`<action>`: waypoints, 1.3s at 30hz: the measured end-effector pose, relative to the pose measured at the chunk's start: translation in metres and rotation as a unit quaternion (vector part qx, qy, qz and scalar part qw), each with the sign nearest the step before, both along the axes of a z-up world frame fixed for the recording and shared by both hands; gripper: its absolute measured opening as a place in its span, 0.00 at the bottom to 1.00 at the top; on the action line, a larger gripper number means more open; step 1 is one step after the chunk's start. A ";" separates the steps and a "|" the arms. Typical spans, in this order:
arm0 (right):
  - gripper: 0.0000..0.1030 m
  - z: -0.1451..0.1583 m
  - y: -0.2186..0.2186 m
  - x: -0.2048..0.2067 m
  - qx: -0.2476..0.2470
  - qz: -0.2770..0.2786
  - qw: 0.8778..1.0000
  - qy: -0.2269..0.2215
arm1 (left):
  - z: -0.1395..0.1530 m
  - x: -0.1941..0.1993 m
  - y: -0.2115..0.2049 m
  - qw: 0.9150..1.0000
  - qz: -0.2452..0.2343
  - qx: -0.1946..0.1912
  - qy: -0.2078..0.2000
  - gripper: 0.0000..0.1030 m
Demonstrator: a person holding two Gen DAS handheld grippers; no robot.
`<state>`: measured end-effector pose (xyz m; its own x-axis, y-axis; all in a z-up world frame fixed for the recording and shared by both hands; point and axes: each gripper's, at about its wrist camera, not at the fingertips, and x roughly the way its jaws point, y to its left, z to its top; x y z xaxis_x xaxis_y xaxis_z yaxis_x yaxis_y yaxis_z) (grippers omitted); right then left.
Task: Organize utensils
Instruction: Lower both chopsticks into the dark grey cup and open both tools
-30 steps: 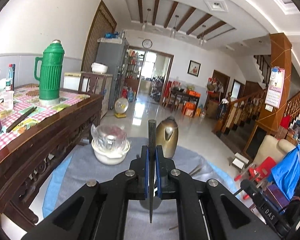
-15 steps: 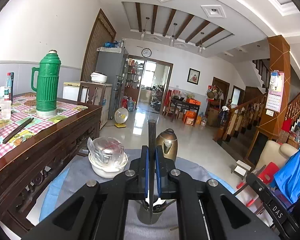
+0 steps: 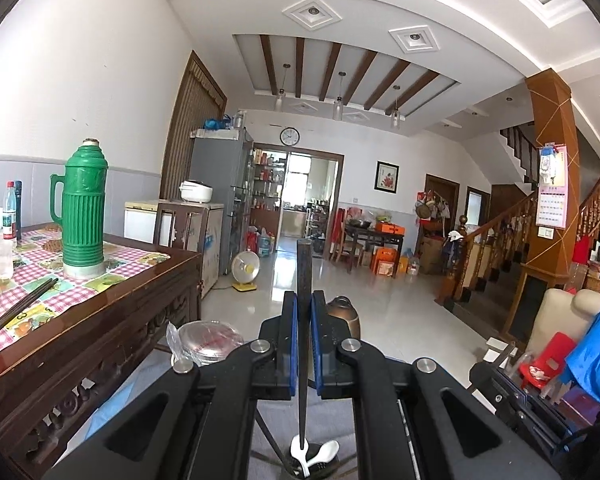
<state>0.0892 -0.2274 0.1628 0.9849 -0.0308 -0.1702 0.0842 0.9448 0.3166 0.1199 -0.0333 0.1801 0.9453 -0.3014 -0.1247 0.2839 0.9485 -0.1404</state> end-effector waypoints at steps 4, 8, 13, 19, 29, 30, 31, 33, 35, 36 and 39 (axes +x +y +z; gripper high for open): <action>0.06 -0.009 0.005 0.014 -0.007 -0.006 1.000 0.007 | -0.011 0.014 -0.006 1.000 0.007 0.003 0.008 0.06; 0.06 -0.017 0.005 0.027 -0.008 -0.009 1.000 0.017 | -0.023 0.027 -0.011 1.000 0.008 0.003 0.025 0.06; 0.06 -0.027 -0.001 0.037 -0.004 -0.012 1.000 0.028 | -0.039 0.037 -0.021 0.999 0.017 0.015 0.042 0.06; 0.06 -0.035 -0.008 0.042 0.002 -0.010 0.999 0.038 | -0.049 0.043 -0.029 0.998 0.020 0.026 0.053 0.06; 0.06 -0.040 -0.008 0.047 0.003 -0.002 0.999 0.051 | -0.060 0.055 -0.039 0.996 0.020 0.043 0.076 0.06; 0.06 -0.040 -0.008 0.048 0.004 -0.001 0.999 0.053 | -0.062 0.057 -0.040 0.996 0.020 0.046 0.079 0.06; 0.06 -0.042 -0.009 0.048 0.007 0.000 0.998 0.057 | -0.064 0.059 -0.040 0.995 0.020 0.048 0.083 0.06; 0.06 -0.044 -0.009 0.050 0.010 0.003 0.998 0.062 | -0.068 0.062 -0.041 0.994 0.019 0.051 0.092 0.06; 0.06 -0.046 -0.009 0.052 0.012 0.006 0.998 0.067 | -0.071 0.065 -0.041 0.994 0.019 0.053 0.098 0.06; 0.06 -0.048 -0.008 0.052 0.013 0.007 0.997 0.070 | -0.073 0.066 -0.042 0.993 0.019 0.055 0.101 0.06; 0.06 -0.052 -0.009 0.054 0.017 0.010 0.997 0.077 | -0.076 0.067 -0.045 0.992 0.017 0.063 0.110 0.06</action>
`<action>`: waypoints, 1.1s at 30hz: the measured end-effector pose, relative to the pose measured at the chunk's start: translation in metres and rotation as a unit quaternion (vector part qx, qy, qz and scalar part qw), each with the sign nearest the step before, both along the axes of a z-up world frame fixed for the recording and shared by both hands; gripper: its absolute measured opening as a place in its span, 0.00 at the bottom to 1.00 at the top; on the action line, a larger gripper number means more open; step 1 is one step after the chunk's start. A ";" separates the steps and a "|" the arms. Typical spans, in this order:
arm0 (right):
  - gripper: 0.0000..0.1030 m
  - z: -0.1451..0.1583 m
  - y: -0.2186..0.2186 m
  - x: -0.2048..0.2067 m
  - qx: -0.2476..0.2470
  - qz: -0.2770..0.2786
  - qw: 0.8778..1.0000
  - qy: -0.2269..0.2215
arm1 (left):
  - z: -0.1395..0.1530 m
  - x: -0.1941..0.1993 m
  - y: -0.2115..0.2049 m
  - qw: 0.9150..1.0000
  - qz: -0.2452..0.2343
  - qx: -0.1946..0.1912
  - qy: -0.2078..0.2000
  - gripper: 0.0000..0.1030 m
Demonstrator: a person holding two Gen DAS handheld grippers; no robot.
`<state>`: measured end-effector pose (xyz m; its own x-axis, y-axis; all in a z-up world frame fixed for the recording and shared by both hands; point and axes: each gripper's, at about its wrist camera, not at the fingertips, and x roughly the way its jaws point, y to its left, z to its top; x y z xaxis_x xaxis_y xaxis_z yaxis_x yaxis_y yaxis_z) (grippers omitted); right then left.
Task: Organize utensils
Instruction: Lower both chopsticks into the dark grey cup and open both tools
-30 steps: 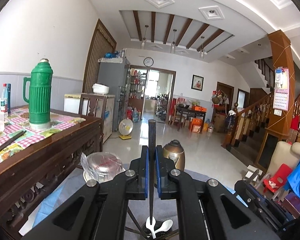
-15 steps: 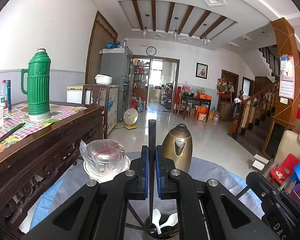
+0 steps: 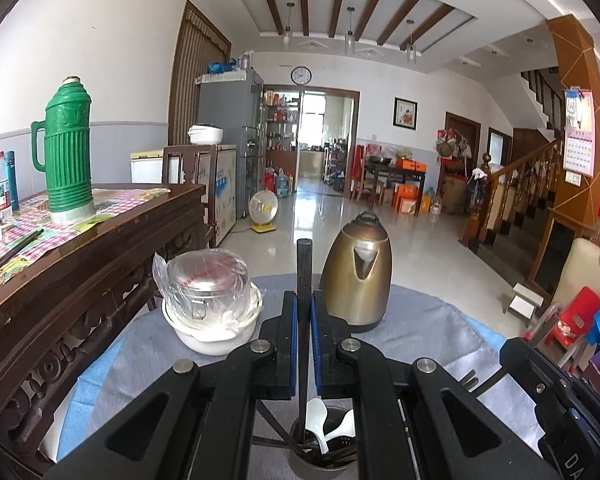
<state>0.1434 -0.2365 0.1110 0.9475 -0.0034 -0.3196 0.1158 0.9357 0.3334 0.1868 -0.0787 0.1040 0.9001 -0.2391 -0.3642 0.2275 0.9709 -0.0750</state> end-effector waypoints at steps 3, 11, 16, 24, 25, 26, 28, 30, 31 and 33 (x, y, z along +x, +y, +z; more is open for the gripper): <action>0.06 -0.003 0.001 0.002 0.003 0.002 1.000 0.008 | -0.004 0.001 -0.005 1.000 -0.001 0.013 0.008 0.06; 0.06 -0.014 -0.007 0.009 0.026 0.006 0.999 0.034 | -0.012 0.003 -0.012 0.999 0.004 0.039 0.026 0.07; 0.06 -0.018 -0.013 0.014 0.041 0.007 0.998 0.044 | -0.017 0.004 -0.012 0.998 0.007 0.048 0.038 0.07; 0.06 -0.027 -0.015 0.020 0.063 0.014 0.996 0.059 | -0.018 0.003 -0.010 0.997 0.012 0.055 0.047 0.07; 0.06 -0.029 -0.016 0.021 0.066 0.015 0.996 0.062 | -0.017 0.003 -0.010 0.997 0.011 0.055 0.048 0.07; 0.06 -0.030 -0.016 0.022 0.069 0.016 0.995 0.064 | -0.017 0.003 -0.009 0.997 0.011 0.054 0.048 0.07; 0.06 -0.033 -0.016 0.023 0.075 0.018 0.995 0.068 | -0.017 0.002 -0.009 0.997 0.012 0.054 0.047 0.08; 0.07 -0.036 -0.015 0.024 0.082 0.023 0.994 0.073 | -0.017 0.001 -0.008 0.997 0.011 0.054 0.048 0.08; 0.07 -0.037 -0.015 0.025 0.085 0.026 0.993 0.076 | -0.016 0.001 -0.008 0.997 0.010 0.053 0.048 0.09; 0.08 -0.039 -0.016 0.026 0.090 0.029 0.992 0.078 | -0.015 -0.002 -0.007 0.997 0.009 0.053 0.047 0.11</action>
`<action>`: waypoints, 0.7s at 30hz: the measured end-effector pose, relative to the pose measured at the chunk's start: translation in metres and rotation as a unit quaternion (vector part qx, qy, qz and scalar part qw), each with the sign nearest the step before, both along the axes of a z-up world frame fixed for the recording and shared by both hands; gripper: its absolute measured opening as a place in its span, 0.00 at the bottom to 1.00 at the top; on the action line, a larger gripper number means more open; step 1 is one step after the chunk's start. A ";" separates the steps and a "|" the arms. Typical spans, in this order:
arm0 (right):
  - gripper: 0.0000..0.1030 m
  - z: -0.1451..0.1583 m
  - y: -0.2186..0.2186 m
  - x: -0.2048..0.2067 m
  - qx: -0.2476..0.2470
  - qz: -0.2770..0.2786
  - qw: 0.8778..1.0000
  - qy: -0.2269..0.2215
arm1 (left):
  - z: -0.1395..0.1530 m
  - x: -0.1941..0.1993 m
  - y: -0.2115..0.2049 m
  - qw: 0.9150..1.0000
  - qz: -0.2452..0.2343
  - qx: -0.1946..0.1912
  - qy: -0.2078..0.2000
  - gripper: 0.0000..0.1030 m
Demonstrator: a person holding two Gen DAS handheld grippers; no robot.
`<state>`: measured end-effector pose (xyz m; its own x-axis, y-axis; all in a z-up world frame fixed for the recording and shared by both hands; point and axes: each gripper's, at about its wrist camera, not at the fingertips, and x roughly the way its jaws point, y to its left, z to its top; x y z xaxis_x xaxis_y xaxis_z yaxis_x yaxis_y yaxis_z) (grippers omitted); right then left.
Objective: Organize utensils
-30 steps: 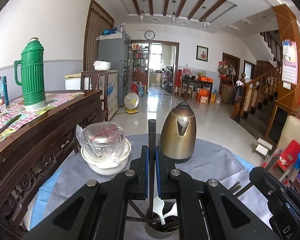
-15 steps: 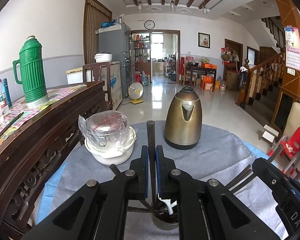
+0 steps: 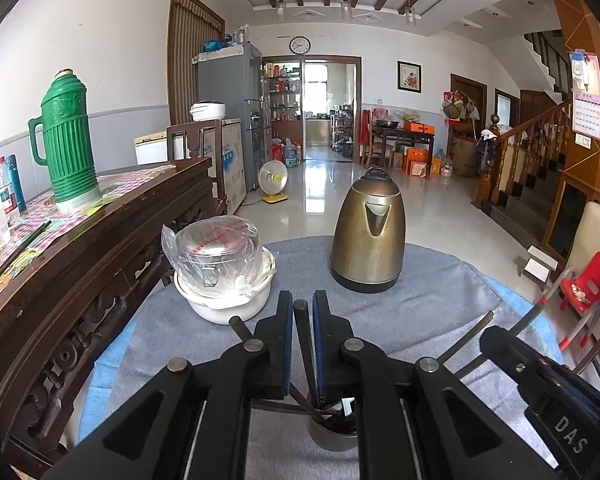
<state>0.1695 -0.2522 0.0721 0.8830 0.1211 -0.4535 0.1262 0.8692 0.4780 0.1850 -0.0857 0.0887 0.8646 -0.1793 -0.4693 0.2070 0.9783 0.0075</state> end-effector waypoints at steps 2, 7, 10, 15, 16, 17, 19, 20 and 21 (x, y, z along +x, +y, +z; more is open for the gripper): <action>0.09 -0.001 0.001 0.001 0.006 0.003 1.000 0.001 | 0.002 -0.004 0.001 1.000 0.000 0.000 -0.004 0.22; 0.09 -0.003 0.000 0.001 0.024 0.013 1.000 0.007 | 0.010 -0.015 0.004 1.000 0.003 0.003 -0.025 0.34; 0.12 -0.002 -0.004 -0.003 0.043 0.013 0.999 0.002 | 0.013 -0.019 0.006 0.999 0.004 0.003 -0.032 0.39; 0.14 0.003 -0.009 -0.013 0.052 0.002 0.999 -0.013 | 0.016 -0.029 0.010 0.999 0.007 0.006 -0.042 0.44; 0.14 0.005 -0.010 -0.016 0.053 0.000 0.998 -0.016 | 0.017 -0.030 0.011 0.999 0.008 0.006 -0.042 0.46; 0.14 0.006 -0.010 -0.017 0.053 -0.002 0.998 -0.018 | 0.018 -0.031 0.012 0.999 0.009 0.006 -0.042 0.48; 0.14 0.009 -0.011 -0.022 0.052 -0.004 0.998 -0.020 | 0.020 -0.035 0.014 0.999 0.010 0.005 -0.043 0.52; 0.14 0.010 -0.011 -0.024 0.051 -0.005 0.999 -0.019 | 0.020 -0.037 0.015 0.999 0.010 0.005 -0.044 0.53; 0.14 0.010 -0.012 -0.025 0.050 -0.006 0.999 -0.017 | 0.022 -0.040 0.016 0.999 0.011 0.005 -0.045 0.56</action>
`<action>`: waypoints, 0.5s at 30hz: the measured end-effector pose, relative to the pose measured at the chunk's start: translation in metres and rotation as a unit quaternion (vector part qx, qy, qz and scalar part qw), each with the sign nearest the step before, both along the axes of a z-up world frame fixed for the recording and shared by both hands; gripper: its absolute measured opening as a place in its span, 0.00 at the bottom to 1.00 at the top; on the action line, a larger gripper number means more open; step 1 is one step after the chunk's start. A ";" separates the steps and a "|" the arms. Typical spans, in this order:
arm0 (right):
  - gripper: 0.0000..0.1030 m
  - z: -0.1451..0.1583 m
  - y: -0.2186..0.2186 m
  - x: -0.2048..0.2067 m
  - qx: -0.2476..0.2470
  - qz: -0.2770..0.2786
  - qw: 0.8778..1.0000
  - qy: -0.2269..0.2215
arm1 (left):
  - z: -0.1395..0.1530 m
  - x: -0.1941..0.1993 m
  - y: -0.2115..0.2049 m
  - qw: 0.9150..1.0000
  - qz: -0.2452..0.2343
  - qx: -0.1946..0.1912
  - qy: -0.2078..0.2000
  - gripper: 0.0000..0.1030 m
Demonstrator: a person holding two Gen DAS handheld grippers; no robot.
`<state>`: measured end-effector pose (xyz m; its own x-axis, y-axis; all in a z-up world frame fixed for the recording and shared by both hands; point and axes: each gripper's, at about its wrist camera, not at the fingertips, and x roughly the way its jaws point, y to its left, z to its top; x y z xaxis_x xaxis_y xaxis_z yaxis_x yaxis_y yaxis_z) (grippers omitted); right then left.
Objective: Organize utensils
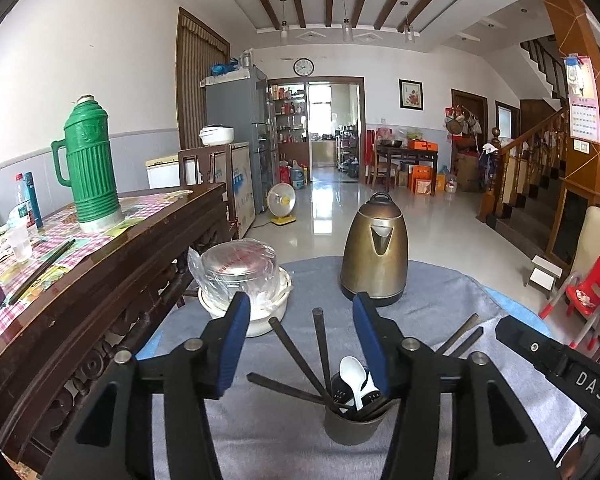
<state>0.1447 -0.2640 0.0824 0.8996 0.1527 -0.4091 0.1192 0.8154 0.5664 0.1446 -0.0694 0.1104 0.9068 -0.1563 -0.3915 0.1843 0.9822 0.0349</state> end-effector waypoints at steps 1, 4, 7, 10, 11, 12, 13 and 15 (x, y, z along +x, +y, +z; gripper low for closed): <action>0.14 0.000 0.000 -0.002 -0.001 -0.001 1.000 0.003 | 0.001 -0.003 0.001 1.000 0.001 0.000 -0.001 0.59; 0.14 0.003 0.001 -0.010 -0.009 0.000 1.000 0.007 | 0.005 -0.012 0.004 1.000 0.000 0.001 -0.002 0.66; 0.14 0.004 0.003 -0.017 -0.017 0.001 1.000 0.015 | 0.009 -0.026 0.007 1.000 -0.001 0.005 -0.009 0.74; 0.24 0.005 0.003 -0.026 -0.019 0.002 1.000 0.020 | 0.012 -0.038 0.010 1.000 0.000 0.013 -0.014 0.79; 0.35 0.005 0.003 -0.030 -0.021 0.003 1.000 0.021 | 0.012 -0.044 0.012 1.000 0.001 0.017 -0.016 0.80; 0.52 0.006 0.003 -0.034 -0.025 0.002 0.999 0.021 | 0.012 -0.048 0.013 1.000 0.003 0.020 -0.015 0.82; 0.61 0.006 0.004 -0.039 -0.028 0.001 0.999 0.019 | 0.012 -0.051 0.014 1.000 0.006 0.024 -0.012 0.85; 0.65 0.009 0.007 -0.051 -0.042 -0.008 0.999 0.008 | 0.012 -0.058 0.017 1.000 0.009 0.030 0.000 0.86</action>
<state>0.0942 -0.2570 0.0917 0.8953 0.1027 -0.4335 0.1407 0.8581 0.4938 0.0869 -0.0522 0.1226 0.9092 -0.1167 -0.3996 0.1674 0.9814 0.0943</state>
